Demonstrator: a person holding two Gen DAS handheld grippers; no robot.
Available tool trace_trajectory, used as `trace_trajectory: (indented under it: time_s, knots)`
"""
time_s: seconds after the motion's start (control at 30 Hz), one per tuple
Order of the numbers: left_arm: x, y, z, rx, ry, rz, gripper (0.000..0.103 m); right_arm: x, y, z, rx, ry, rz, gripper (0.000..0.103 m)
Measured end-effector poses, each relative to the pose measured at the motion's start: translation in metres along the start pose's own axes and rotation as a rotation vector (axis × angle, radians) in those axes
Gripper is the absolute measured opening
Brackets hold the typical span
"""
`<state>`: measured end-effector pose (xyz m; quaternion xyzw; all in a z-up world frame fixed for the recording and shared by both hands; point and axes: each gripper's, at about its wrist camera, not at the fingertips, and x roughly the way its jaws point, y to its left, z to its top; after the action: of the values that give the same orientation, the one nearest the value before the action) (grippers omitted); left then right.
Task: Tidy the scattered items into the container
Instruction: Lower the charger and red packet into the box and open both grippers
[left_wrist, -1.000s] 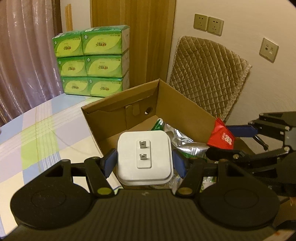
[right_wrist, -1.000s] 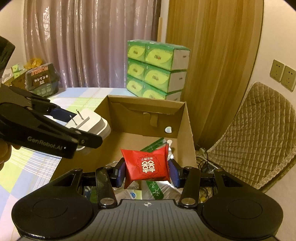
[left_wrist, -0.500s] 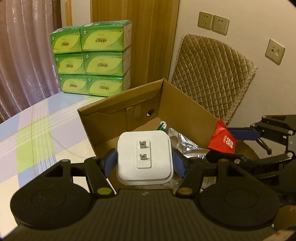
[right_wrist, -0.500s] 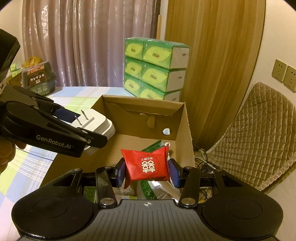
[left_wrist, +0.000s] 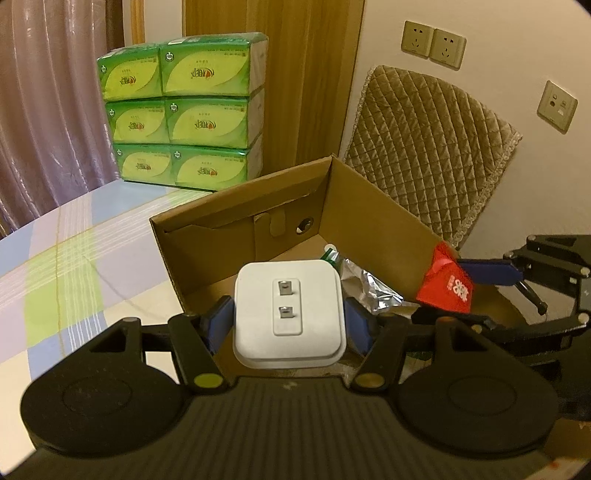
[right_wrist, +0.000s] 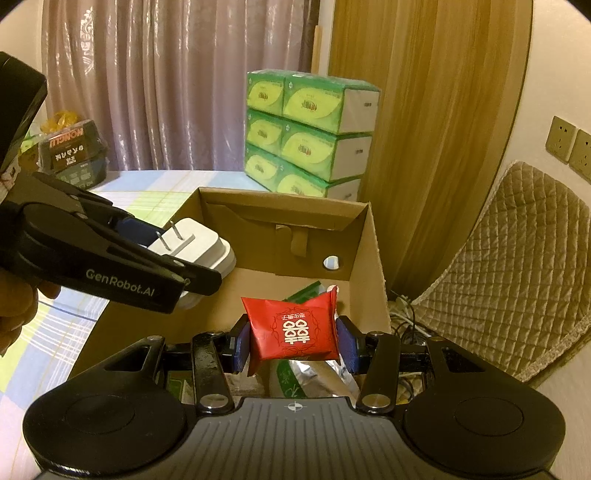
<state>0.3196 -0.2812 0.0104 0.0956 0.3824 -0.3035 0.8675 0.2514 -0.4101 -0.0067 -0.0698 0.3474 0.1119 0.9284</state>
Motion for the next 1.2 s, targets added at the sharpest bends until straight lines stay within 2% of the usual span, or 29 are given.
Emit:
trace_trajectory:
  time_s: [0.4, 0.5, 0.57, 0.6, 1.2]
  knots:
    - [0.005, 0.002, 0.003, -0.007, 0.001, 0.003, 0.06, 0.002, 0.0, 0.0, -0.002, 0.0, -0.002, 0.045]
    - [0.005, 0.002, 0.005, -0.008, 0.001, 0.031, 0.06, 0.002, 0.0, 0.0, -0.001, 0.001, -0.002, 0.045]
    - [0.004, 0.003, 0.006, -0.008, -0.013, 0.04, 0.074, 0.002, 0.0, 0.0, -0.001, 0.001, -0.002, 0.045]
    - [0.003, 0.004, 0.006, -0.007, -0.017, 0.042, 0.075, 0.002, 0.0, 0.0, -0.002, 0.002, -0.002, 0.045]
    - [-0.005, 0.013, 0.001, 0.013, -0.014, 0.073, 0.074, 0.008, 0.003, 0.0, 0.0, 0.006, 0.002, 0.045]
